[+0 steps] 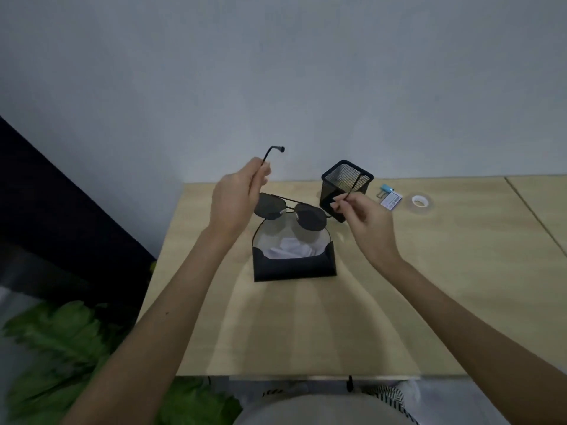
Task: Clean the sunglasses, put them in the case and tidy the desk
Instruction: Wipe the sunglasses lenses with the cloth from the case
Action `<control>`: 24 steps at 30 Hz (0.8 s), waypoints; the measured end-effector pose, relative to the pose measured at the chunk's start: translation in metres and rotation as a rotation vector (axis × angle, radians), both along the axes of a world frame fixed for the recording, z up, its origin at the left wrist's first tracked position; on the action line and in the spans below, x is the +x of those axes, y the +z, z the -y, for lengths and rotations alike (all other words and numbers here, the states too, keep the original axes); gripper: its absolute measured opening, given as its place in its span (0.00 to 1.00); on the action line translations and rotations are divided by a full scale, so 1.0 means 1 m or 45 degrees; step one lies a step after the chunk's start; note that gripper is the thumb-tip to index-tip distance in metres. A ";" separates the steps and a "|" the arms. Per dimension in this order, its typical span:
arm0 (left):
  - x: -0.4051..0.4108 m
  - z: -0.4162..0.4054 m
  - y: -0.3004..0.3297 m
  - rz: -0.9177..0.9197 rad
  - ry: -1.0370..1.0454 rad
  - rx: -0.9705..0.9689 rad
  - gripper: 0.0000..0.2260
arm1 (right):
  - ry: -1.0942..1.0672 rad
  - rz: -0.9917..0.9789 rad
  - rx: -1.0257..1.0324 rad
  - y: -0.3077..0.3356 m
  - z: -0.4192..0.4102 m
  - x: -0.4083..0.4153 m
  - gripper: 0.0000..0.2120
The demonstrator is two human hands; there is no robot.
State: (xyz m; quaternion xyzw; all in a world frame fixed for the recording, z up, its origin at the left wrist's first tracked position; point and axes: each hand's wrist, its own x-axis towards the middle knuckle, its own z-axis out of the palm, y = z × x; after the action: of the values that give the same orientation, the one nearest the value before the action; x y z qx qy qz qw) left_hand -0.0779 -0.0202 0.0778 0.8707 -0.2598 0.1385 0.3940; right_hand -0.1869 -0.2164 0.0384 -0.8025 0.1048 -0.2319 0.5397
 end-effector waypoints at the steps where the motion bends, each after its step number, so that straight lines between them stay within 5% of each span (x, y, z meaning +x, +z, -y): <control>1: 0.005 -0.003 0.005 0.037 0.044 0.027 0.13 | 0.025 -0.025 0.032 0.001 -0.004 0.008 0.06; 9: 0.039 0.001 0.027 0.157 0.226 0.265 0.16 | 0.276 -0.632 -0.335 -0.028 -0.020 0.035 0.06; 14: 0.046 0.007 0.027 0.099 0.280 0.217 0.16 | 0.343 -1.102 -0.626 -0.042 -0.027 0.048 0.17; 17: 0.046 0.008 0.024 0.075 0.298 0.220 0.16 | 0.361 -1.207 -0.644 -0.043 -0.026 0.054 0.13; 20: 0.044 0.007 0.021 0.047 0.300 0.193 0.15 | 0.399 -1.068 -0.264 -0.039 -0.023 0.052 0.06; 24: 0.043 0.000 0.021 0.034 0.320 0.141 0.14 | 0.304 -0.490 0.215 -0.017 -0.018 0.033 0.05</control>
State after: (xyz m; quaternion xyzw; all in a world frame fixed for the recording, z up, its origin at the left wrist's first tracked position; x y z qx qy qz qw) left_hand -0.0351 -0.0202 0.0984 0.9149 -0.1612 0.1839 0.3212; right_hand -0.1541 -0.1984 0.0216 -0.7907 0.1292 0.0004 0.5984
